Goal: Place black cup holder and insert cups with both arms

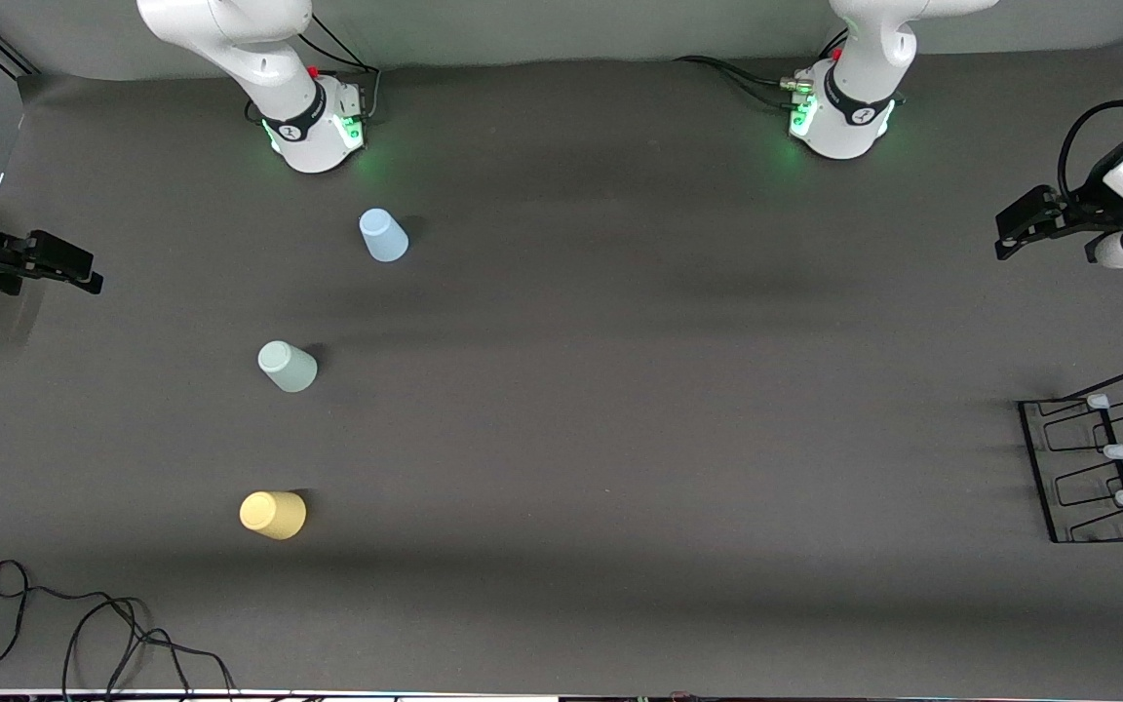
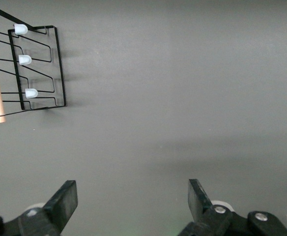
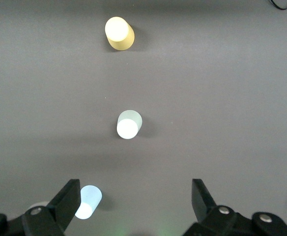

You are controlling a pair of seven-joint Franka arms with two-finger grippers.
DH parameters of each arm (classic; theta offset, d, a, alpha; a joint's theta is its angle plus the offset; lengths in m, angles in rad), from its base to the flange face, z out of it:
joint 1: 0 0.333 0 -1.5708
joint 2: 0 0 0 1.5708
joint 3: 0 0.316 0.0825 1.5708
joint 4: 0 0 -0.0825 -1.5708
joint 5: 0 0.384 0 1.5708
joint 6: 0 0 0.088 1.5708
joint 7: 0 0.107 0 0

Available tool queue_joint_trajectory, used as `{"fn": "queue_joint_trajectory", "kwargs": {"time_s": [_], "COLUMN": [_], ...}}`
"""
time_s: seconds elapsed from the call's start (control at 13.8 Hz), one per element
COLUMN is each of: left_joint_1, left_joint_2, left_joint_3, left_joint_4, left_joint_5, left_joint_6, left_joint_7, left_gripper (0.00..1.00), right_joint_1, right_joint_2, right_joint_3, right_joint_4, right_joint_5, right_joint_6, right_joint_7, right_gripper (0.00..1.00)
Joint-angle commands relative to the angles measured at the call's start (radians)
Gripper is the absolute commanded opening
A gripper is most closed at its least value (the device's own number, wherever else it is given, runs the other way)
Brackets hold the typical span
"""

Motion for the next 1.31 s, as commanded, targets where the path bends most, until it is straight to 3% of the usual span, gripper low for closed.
{"fn": "queue_joint_trajectory", "kwargs": {"time_s": [0.0,0.51,0.58,0.8,1.24], "left_joint_1": [-0.001,0.001,0.001,0.028,0.215], "left_joint_2": [-0.024,-0.017,-0.002,0.131,0.376], "left_joint_3": [0.006,0.008,0.023,0.043,0.043], "left_joint_4": [-0.016,-0.013,-0.01,0.099,0.253], "left_joint_5": [-0.014,-0.018,-0.02,-0.006,0.005], "left_joint_6": [-0.014,-0.004,0.006,-0.002,0.113], "left_joint_7": [0.02,0.022,0.022,0.029,0.224], "left_gripper": [1.0,1.0,0.93,0.99,0.99], "right_joint_1": [0.0,0.0,0.001,0.0,0.001], "right_joint_2": [-0.019,-0.018,-0.021,-0.019,-0.018], "right_joint_3": [0.001,0.004,0.004,0.002,0.004], "right_joint_4": [-0.009,-0.006,-0.005,0.001,0.003], "right_joint_5": [0.008,0.008,0.008,0.008,0.017], "right_joint_6": [-0.009,-0.009,-0.009,-0.009,-0.008], "right_joint_7": [0.023,0.023,0.023,0.023,0.023], "right_gripper": [1.0,1.0,1.0,1.0,1.0]}}
